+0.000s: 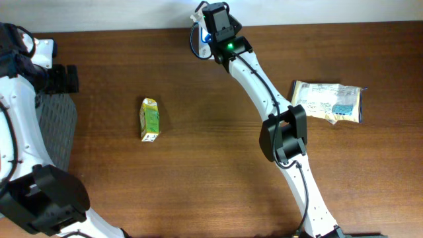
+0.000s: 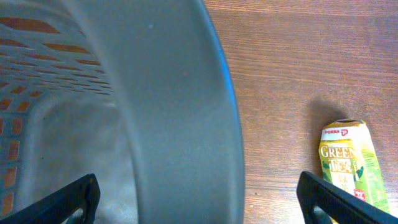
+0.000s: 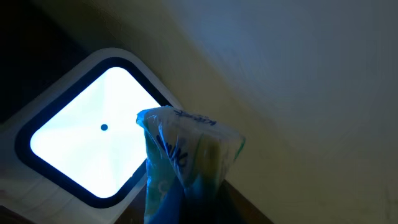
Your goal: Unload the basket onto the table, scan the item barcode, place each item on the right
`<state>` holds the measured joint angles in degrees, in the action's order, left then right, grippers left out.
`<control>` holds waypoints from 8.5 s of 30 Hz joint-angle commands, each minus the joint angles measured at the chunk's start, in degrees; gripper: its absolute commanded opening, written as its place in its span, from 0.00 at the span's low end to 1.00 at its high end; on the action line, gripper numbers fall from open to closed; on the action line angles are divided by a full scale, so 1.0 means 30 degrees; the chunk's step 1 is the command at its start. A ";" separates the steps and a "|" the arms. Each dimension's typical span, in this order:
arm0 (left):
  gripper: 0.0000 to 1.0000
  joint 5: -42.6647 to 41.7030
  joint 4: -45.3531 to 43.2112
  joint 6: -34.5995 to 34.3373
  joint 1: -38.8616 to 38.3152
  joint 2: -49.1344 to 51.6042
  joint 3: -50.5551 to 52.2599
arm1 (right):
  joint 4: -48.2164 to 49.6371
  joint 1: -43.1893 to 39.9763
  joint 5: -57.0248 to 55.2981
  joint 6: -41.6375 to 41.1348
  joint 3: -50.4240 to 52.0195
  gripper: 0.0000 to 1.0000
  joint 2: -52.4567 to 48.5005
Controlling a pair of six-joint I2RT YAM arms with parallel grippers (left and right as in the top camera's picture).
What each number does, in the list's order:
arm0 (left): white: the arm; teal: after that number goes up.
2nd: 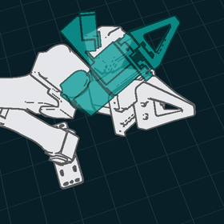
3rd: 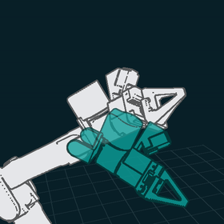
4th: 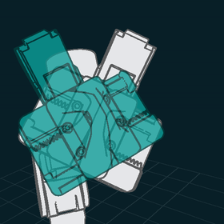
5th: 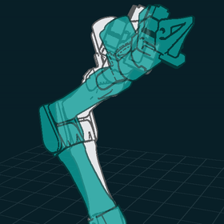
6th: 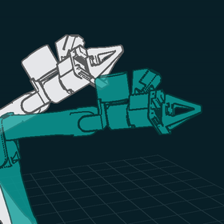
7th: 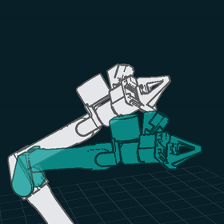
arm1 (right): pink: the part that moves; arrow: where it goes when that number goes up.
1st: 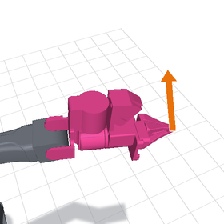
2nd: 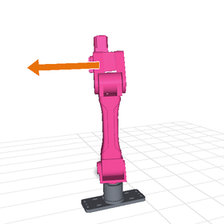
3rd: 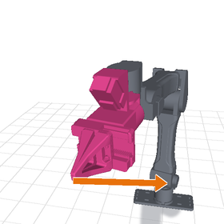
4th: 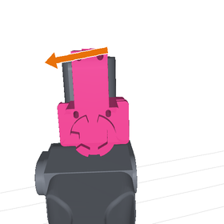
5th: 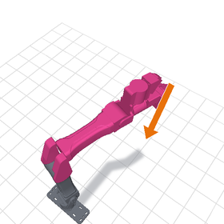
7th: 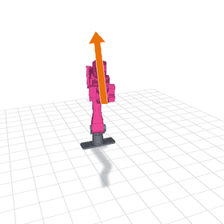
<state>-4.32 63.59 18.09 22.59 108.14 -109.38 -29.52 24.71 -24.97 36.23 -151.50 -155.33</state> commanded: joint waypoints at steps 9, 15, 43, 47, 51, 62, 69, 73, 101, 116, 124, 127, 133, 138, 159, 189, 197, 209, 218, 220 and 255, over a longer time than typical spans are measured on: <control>0.99 -0.0146 0.0036 0.0291 0.0066 0.0058 0.0073 | -0.2958 0.0634 0.2907 -0.2047 -0.0182 0.04 0.3337; 0.99 -0.0146 0.0036 0.0291 0.0066 0.0058 0.0073 | -1.0892 0.0597 0.7322 -0.7475 -0.0182 0.04 0.8327; 0.99 -0.0146 0.0044 0.0291 0.0066 0.0058 0.0073 | -1.0601 0.1457 1.9555 -1.5737 0.6608 0.99 0.5122; 0.99 -0.0146 0.0044 0.0291 0.0066 0.0058 0.0073 | -0.6324 0.4787 1.9030 -1.6422 0.6608 0.99 0.3198; 0.99 -0.0146 0.0044 0.0291 0.0066 0.0058 0.0073 | -0.5202 0.6171 1.8972 -1.7194 0.6637 1.00 0.2127; 0.99 -0.0146 0.0036 0.0291 0.0066 0.0058 0.0073 | -1.0848 0.4211 1.6932 -1.4039 0.6630 0.41 0.2382; 0.99 -0.0146 0.0036 0.0291 0.0066 0.0058 0.0073 | -1.5832 0.0940 1.1533 -0.9712 0.6251 0.68 0.3767; 0.99 -0.0146 0.0036 0.0291 0.0066 0.0058 0.0073 | -1.5628 0.0539 1.4076 -1.0200 0.3235 0.63 0.3767; 0.99 -0.0146 0.0044 0.0291 0.0066 0.0058 0.0073 | -1.9613 0.1588 0.4663 -1.6619 0.3723 0.40 0.5151; 0.99 -0.0146 0.0044 0.0291 0.0066 0.0058 0.0073 | -1.7609 0.3322 0.6739 -0.5566 0.7555 0.84 0.5042; 0.99 -0.0146 0.0036 0.0291 0.0066 0.0058 0.0073 | -1.4214 0.3206 0.4998 -0.5734 0.9493 0.60 0.5042; 0.99 -0.0146 0.0044 0.0291 0.0066 0.0058 0.0073 | -1.3493 0.2973 0.5027 -0.6470 0.9493 0.34 0.5042; 0.99 -0.0146 0.0044 0.0291 0.0066 0.0058 0.0073 | -1.4644 0.2892 0.8364 -0.6958 0.9012 0.04 0.5056; 0.99 -0.0146 0.0044 0.0291 0.0066 0.0058 0.0073 | -1.6371 0.1486 2.0006 -0.6768 0.8007 0.04 0.5042; 0.99 -0.0146 0.0036 0.0291 0.0066 0.0058 0.0073 | -1.6677 -0.0933 1.3136 -0.7322 0.5974 0.54 0.5049; 0.99 -0.0146 0.0044 0.0291 0.0066 0.0058 0.0073 | -2.0597 0.4036 0.6965 -1.8083 0.6623 0.31 0.3759; 0.99 -0.0146 0.0044 0.0291 0.0066 0.0058 0.0073 | -1.9744 0.4743 0.8240 -1.7500 0.5807 0.27 0.3759; 0.99 -0.0146 0.0044 0.0291 0.0066 0.0058 0.0073 | -1.5402 0.3053 0.7817 -1.4090 0.5085 0.24 0.3796; 0.99 -0.0146 0.0044 0.0291 0.0066 0.0058 0.0073 | -1.7609 0.1945 0.9653 -0.1588 0.3730 0.67 0.3854; 0.99 -0.0146 0.0044 0.0291 0.0066 0.0058 0.0073 | -1.7857 0.1413 1.0899 -0.0466 0.4976 0.70 0.3854; 0.99 -0.0146 0.0044 0.0291 0.0066 0.0058 0.0073 | -1.0506 0.1384 2.1930 -1.1081 1.2116 0.19 0.3789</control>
<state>-4.34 63.61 18.09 22.59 108.14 -109.38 -61.71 28.51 48.56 10.22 -116.38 -144.16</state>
